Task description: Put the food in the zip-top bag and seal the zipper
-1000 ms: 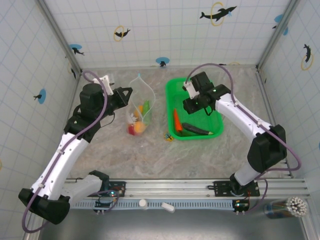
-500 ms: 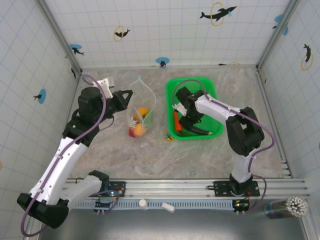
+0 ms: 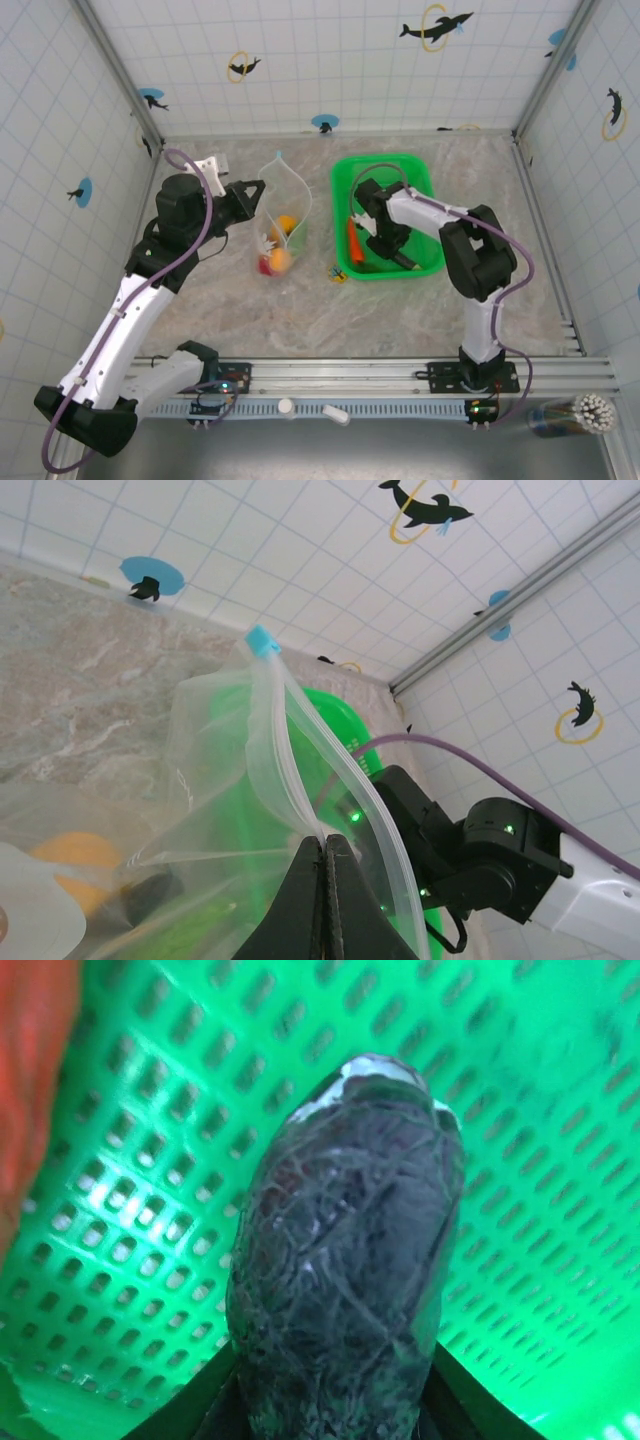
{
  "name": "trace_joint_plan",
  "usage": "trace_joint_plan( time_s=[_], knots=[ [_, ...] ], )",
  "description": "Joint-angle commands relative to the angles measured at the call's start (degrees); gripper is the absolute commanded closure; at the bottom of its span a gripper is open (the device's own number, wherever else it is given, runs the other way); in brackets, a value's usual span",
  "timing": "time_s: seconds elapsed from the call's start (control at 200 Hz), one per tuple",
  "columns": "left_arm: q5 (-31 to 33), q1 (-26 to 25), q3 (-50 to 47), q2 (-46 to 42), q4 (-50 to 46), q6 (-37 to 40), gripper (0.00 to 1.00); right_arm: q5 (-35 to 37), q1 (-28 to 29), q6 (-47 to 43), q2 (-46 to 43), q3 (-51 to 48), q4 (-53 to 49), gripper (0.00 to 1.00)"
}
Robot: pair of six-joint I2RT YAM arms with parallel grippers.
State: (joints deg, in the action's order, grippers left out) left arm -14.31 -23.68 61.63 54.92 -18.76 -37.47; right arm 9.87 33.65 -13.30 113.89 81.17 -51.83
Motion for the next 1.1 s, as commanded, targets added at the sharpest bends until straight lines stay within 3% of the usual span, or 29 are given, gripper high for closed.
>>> trace_joint_plan(
  time_s=[0.0, 0.12, 0.28, 0.455, 0.616, 0.801, 0.936, 1.096],
  knots=[
    [0.74, -0.24, 1.13, -0.06, 1.67, 1.22, 1.00, -2.29, -0.16, 0.76, 0.86, 4.35, -1.08, 0.70],
    [1.33, -0.26, 1.13, -0.15, 1.46, 1.36, 1.00, -2.71, -0.34, 1.34, -1.12, 6.81, -1.01, 0.76],
    [1.38, -0.24, 1.36, 0.05, 1.37, 1.26, 1.00, -1.56, -0.60, 2.98, -6.06, 9.32, 0.48, 0.76],
    [0.76, -0.30, 1.83, 0.66, 1.52, 0.40, 1.00, -4.55, 0.04, 6.95, -17.51, 5.24, 10.92, 0.77],
    [-0.98, -0.24, 1.75, 1.40, 2.07, -1.34, 1.00, -10.38, 2.51, 13.01, -31.93, -5.87, 32.56, 0.77],
    [-1.69, -0.25, 2.07, 2.01, 1.64, -2.34, 1.00, -13.75, 4.16, 28.50, -43.48, -19.71, 67.99, 0.78],
    [-1.87, -0.27, 2.57, 2.16, 1.00, -2.60, 1.00, -12.60, 7.81, 33.84, -43.52, -25.98, 89.53, 0.78],
    [-1.78, -0.25, 2.51, 2.40, 0.05, -3.21, 1.00, -12.63, 11.37, 35.96, -37.73, -22.20, 98.61, 0.78]
  ],
)
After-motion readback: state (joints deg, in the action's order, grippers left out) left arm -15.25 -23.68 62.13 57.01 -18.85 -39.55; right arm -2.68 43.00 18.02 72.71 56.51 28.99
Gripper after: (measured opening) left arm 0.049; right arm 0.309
